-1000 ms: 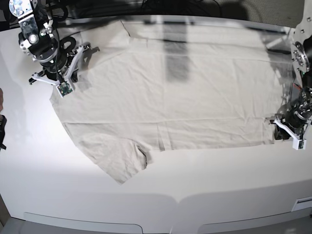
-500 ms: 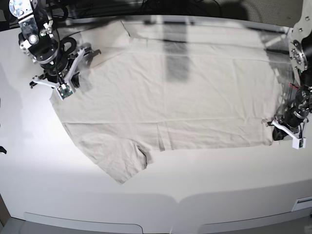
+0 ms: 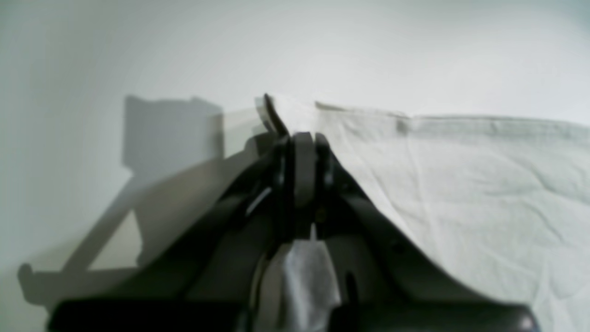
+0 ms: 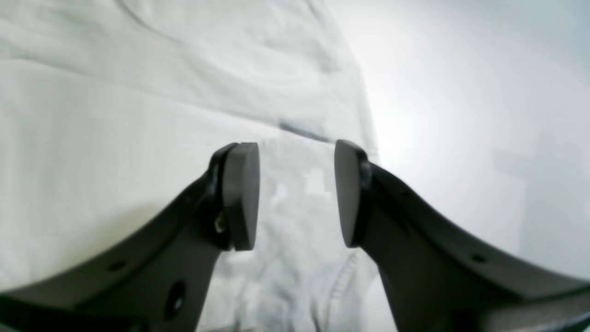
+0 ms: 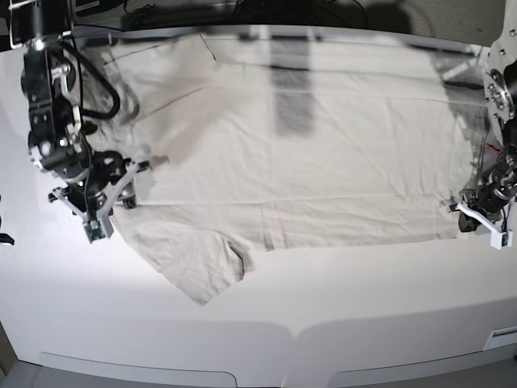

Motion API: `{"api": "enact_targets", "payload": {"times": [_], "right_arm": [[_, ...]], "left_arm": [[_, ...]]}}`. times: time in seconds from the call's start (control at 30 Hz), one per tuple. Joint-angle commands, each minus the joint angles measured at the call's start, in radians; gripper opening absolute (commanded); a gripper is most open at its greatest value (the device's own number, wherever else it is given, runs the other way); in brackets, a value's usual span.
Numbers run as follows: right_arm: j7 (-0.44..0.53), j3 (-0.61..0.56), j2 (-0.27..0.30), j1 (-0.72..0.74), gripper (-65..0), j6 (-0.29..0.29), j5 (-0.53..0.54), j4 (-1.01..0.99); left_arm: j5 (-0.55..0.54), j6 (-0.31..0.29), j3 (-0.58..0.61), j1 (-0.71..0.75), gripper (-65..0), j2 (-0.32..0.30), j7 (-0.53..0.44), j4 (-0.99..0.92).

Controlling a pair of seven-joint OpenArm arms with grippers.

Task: Fold the T-shirt properly
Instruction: 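Move the right gripper to the hem corner and grasp the shirt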

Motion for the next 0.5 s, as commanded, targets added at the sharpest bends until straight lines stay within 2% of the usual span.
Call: {"api": "enact_targets", "payload": {"times": [0.0,0.17,0.4,0.47], "right_arm": [[0.006,0.008,0.016,0.053,-38.0,0.008,0.028,-0.031],[-0.125,0.008,0.015,0.293,-38.0,0.100,0.201,-0.282],[-0.207,0.006,0.009,0.563,-38.0,0.207,0.278,-0.589],[-0.231,0.006,-0.008,0.622,-38.0,0.233,0.277,-0.686]], "left_arm": [[-0.003,0.003,0.001,-0.018,-65.0,-0.017,0.018,0.009],[-0.062,0.001,0.001,-0.017,-65.0,-0.014,0.040,0.009],[-0.062,0.000,0.001,-0.003,-65.0,0.003,0.032,0.009],[-0.062,0.000,0.001,-0.002,-65.0,0.009,0.031,0.009]]}}
